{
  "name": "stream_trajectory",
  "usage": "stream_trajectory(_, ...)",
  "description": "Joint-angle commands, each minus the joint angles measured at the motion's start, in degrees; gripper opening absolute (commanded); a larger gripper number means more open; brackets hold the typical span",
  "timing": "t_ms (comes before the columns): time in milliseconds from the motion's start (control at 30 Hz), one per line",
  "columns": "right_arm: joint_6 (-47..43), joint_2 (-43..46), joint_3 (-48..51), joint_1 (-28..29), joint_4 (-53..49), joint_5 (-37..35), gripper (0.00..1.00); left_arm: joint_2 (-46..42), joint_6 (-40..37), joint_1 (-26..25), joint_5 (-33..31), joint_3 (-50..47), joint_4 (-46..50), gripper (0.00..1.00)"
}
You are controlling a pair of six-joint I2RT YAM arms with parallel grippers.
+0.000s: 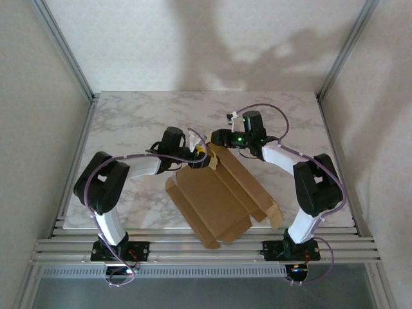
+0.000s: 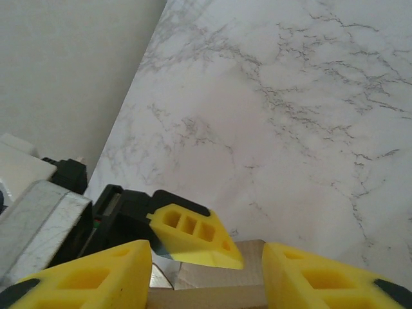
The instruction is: Fold the paper box
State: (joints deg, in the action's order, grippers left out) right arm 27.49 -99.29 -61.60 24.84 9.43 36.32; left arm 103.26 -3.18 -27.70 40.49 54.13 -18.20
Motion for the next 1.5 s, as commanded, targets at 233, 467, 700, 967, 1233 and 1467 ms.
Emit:
stream_trajectory(233, 2.1, -2.3, -0.3, -0.3, -2.9, 3.4, 0.44, 4.8, 1.9, -1.6, -6.7, 3.5, -4.8, 0.44)
stream_trajectory(467, 3.1, -2.5, -0.3, -0.7, -2.5, 4.5, 0.42, 4.8, 3.8, -2.5, -12.4, 3.7, -6.2, 0.29)
stream_trajectory(700, 3.6, -2.6, 0.3, -0.7, -2.1, 4.7, 0.40, 4.1, 5.5, -4.5, -19.1, 3.1, -7.8, 0.18)
stream_trajectory(967, 4.2, -2.7, 1.0, -0.7, -1.6, 4.2, 0.39, 3.2, 7.2, -5.7, -23.7, 1.6, -9.2, 0.15)
stream_trajectory(1233, 4.9, -1.8, -0.6, -1.2, -4.1, 4.2, 0.45, 1.5, 9.0, -6.3, -20.9, -0.2, -11.1, 0.31)
stream_trajectory(1467, 3.7, 0.5, -2.7, -2.7, -8.9, 4.0, 0.53, 0.9, 9.0, -6.3, -19.9, -0.7, -10.2, 0.29)
